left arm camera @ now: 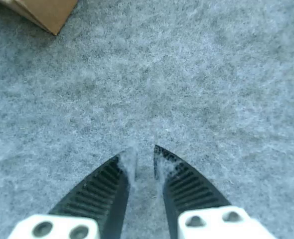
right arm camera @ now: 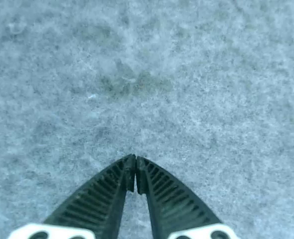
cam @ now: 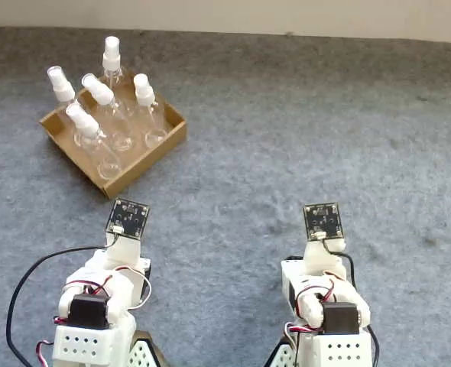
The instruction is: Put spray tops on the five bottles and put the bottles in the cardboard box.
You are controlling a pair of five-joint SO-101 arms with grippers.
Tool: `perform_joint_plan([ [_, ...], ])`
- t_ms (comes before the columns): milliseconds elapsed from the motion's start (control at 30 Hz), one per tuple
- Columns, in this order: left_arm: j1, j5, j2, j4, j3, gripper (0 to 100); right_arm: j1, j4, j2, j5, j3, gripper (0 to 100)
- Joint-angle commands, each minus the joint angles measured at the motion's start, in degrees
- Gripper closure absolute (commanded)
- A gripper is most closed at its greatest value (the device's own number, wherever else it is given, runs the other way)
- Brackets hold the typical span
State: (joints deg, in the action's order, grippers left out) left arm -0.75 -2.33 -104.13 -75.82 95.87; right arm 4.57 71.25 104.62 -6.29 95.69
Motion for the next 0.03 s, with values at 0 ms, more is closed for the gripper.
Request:
perform_joint_plan([
  [0, 0.48, -0.35, -0.48, -0.18, 1.27, 99, 0.22, 0.31, 0.48, 0.62, 8.66, 99.5],
])
